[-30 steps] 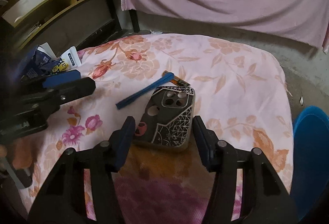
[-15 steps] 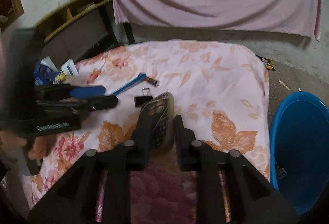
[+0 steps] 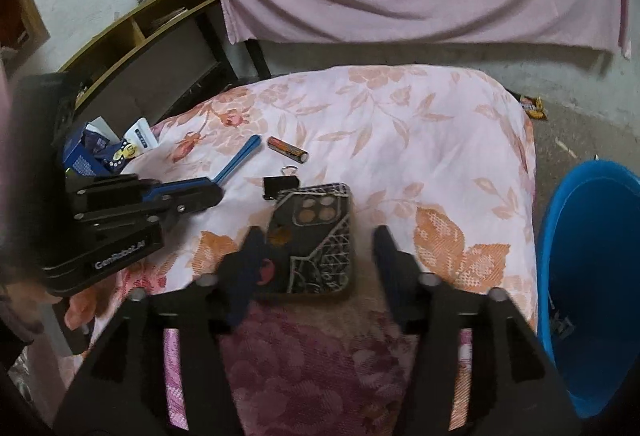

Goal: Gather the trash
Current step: 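Grasp blue stick with left tool while right tool grasps black patterned phone case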

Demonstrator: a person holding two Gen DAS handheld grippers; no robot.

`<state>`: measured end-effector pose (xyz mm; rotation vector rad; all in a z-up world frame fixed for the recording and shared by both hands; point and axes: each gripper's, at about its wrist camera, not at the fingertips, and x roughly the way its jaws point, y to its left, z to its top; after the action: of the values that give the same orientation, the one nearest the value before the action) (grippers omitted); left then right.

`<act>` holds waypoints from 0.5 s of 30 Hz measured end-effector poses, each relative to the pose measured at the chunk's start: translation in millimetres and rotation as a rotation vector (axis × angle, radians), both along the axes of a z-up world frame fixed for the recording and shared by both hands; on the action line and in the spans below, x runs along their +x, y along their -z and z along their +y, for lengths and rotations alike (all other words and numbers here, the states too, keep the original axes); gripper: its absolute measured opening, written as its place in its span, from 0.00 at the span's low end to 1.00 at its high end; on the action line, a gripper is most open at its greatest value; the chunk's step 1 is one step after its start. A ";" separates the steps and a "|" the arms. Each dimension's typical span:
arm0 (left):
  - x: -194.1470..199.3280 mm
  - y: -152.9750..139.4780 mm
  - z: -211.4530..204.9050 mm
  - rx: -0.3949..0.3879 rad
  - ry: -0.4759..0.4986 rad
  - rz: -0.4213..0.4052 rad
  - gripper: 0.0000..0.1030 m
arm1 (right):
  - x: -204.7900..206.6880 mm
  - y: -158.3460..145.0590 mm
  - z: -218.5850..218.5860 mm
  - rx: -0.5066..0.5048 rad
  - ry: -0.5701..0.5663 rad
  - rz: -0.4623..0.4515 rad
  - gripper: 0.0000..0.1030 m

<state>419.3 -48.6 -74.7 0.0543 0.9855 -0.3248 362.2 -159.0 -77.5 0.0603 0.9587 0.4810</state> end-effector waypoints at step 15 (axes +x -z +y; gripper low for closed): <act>-44.9 -21.5 25.1 -0.105 -0.121 -0.039 0.03 | -5.5 5.9 14.0 -0.086 -0.034 -0.018 0.76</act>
<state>374.3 -23.4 -53.2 -0.0937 0.9274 -0.2624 356.7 -145.1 -83.5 -0.0373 0.9633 0.4704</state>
